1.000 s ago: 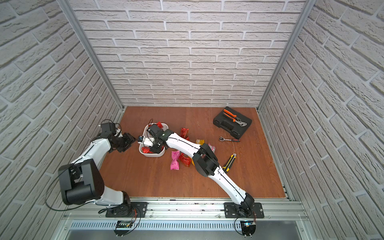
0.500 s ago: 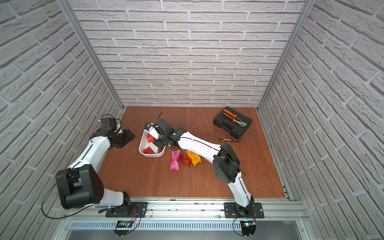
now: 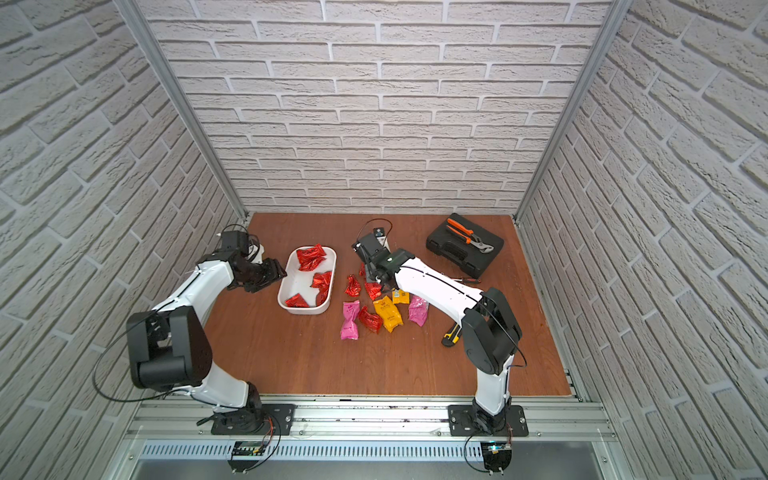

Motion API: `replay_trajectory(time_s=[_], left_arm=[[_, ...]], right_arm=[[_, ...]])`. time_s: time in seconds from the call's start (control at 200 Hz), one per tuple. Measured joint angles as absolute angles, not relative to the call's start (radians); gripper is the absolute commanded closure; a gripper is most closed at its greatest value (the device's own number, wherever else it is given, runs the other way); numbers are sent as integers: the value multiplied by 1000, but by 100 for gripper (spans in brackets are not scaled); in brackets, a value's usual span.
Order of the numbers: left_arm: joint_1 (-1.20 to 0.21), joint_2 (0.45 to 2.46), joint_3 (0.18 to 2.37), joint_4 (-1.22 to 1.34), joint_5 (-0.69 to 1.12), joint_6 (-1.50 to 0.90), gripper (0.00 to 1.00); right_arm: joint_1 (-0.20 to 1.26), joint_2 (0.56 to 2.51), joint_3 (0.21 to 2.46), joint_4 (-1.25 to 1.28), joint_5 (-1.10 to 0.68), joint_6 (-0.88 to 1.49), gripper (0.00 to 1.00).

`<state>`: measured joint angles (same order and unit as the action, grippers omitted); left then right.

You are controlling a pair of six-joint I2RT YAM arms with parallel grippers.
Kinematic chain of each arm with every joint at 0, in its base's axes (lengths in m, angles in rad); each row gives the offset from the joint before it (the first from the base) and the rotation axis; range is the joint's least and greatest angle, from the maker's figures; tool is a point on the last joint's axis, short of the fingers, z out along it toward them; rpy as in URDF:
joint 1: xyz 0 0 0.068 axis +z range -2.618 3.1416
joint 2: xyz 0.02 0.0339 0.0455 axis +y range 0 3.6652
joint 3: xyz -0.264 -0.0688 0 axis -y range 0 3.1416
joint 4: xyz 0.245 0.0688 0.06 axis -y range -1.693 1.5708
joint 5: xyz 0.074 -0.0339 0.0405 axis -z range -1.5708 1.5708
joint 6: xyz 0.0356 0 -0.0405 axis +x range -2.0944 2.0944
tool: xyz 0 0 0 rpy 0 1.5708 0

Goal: Take the tea bags out of the storage box
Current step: Place the tea bag at the center of the board, then adjust the storage box at the center of the board.

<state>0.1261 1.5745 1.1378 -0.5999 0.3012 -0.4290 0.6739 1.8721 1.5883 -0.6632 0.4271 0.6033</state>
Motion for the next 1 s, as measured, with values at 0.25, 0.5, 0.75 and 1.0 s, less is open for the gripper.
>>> replay_trajectory(time_s=[0.25, 0.5, 0.75, 1.0], left_arm=[[129, 1587, 1136, -579, 328, -463, 41], [115, 1660, 1153, -591, 271, -418, 42], [70, 1677, 1153, -591, 221, -376, 51], [42, 1720, 1154, -591, 200, -352, 66]], right_arm=[[608, 2107, 1790, -695, 329, 704, 97], [577, 2233, 1839, -739, 271, 704, 80], [570, 2177, 1806, -729, 196, 664, 49], [596, 2003, 1787, -698, 150, 475, 47]])
